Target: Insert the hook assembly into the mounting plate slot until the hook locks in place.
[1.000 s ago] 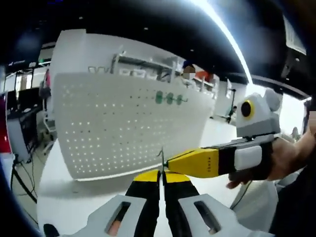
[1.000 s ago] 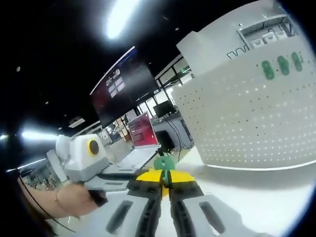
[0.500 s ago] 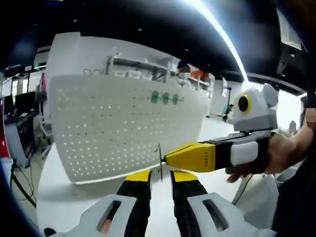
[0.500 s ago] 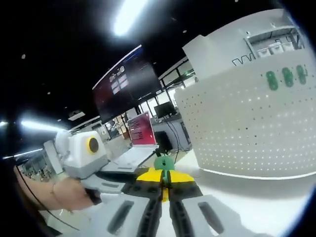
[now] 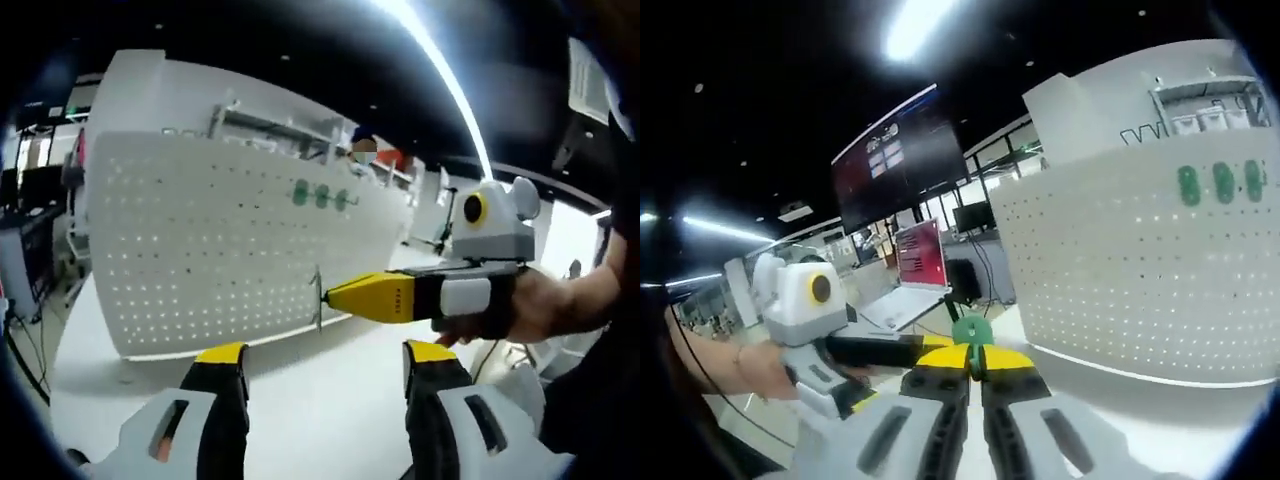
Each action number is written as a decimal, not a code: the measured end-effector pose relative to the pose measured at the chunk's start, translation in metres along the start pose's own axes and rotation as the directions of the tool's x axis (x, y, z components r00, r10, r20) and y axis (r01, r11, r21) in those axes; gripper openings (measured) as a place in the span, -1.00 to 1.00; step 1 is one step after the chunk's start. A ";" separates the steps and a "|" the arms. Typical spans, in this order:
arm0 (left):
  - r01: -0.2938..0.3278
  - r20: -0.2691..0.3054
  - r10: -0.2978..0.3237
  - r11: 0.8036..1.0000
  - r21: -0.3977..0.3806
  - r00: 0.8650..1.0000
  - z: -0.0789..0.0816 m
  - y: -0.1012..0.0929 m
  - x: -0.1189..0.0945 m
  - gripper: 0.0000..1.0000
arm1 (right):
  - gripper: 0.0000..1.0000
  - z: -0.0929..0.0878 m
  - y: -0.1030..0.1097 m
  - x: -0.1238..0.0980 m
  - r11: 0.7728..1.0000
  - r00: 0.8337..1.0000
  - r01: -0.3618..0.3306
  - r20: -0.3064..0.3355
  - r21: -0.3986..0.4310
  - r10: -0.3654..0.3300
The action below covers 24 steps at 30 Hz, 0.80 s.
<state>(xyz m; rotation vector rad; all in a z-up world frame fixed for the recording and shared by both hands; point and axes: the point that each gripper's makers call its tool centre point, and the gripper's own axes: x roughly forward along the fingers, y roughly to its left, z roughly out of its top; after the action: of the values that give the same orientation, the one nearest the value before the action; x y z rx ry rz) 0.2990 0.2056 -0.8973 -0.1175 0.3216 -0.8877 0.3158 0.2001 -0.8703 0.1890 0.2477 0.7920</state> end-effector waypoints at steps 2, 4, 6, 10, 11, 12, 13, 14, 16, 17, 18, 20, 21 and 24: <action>0.003 0.007 -0.003 1.000 -0.011 1.000 0.000 -0.001 0.001 0.52 | -1.00 0.000 -0.002 -0.002 1.000 1.000 0.006 0.002 -0.008 -0.006; 0.005 0.008 -0.004 1.000 -0.018 1.000 -0.001 -0.003 0.002 0.61 | -1.00 0.000 -0.006 -0.004 1.000 1.000 0.019 0.006 -0.019 -0.019; 0.001 0.010 0.000 1.000 -0.015 1.000 -0.001 -0.003 0.003 0.69 | -1.00 0.000 -0.011 -0.005 0.999 0.999 0.034 0.010 -0.024 -0.034; 0.003 0.019 -0.003 1.000 -0.018 1.000 0.000 -0.006 0.004 0.86 | -1.00 0.002 -0.023 -0.010 0.996 0.996 0.081 0.034 -0.031 -0.080; 0.004 0.019 -0.004 1.000 -0.017 1.000 0.000 -0.006 0.004 0.89 | -1.00 0.003 -0.026 -0.012 0.995 0.995 0.092 0.041 -0.030 -0.091; 0.004 0.022 -0.004 1.000 -0.015 1.000 0.000 -0.006 0.004 0.92 | -1.00 0.004 -0.029 -0.013 0.995 0.994 0.100 0.050 -0.022 -0.098; 0.006 0.027 -0.005 1.000 -0.014 1.000 0.001 -0.007 0.004 0.95 | -1.00 0.005 -0.032 -0.014 0.993 0.992 0.112 0.058 -0.022 -0.111; 0.007 0.032 -0.007 1.000 -0.014 0.999 0.001 -0.007 0.005 0.98 | -1.00 0.006 -0.036 -0.015 0.992 0.990 0.123 0.064 -0.021 -0.122; 0.006 0.033 -0.005 1.000 -0.014 0.999 0.002 -0.007 0.005 1.00 | -1.00 0.012 -0.046 -0.020 0.986 0.983 0.165 0.090 -0.035 -0.162; 0.003 0.031 -0.003 1.000 -0.013 1.000 0.002 -0.007 0.005 1.00 | -1.00 0.013 -0.050 -0.021 0.983 0.980 0.178 0.094 -0.038 -0.173; 0.000 0.031 0.000 1.000 -0.011 1.000 0.002 -0.006 0.005 1.00 | -1.00 0.014 -0.053 -0.022 0.981 0.978 0.188 0.101 -0.036 -0.184; -0.004 0.032 0.004 1.000 -0.008 0.999 0.002 -0.005 0.005 1.00 | -1.00 0.017 -0.060 -0.025 0.978 0.973 0.207 0.110 -0.034 -0.202; -0.005 0.034 0.005 1.000 -0.007 0.999 0.003 -0.005 0.005 1.00 | -1.00 0.019 -0.065 -0.028 0.975 0.969 0.221 0.118 -0.037 -0.216; -0.012 0.033 0.012 1.000 -0.006 0.999 0.003 -0.004 0.005 1.00 | -1.00 0.025 -0.077 -0.033 0.964 0.958 0.259 0.139 -0.054 -0.250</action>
<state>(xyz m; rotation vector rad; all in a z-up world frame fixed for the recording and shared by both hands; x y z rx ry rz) 0.2997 0.1997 -0.8950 -0.1352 0.2939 -0.8720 0.3530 0.1212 -0.8614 0.1377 0.1159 0.5287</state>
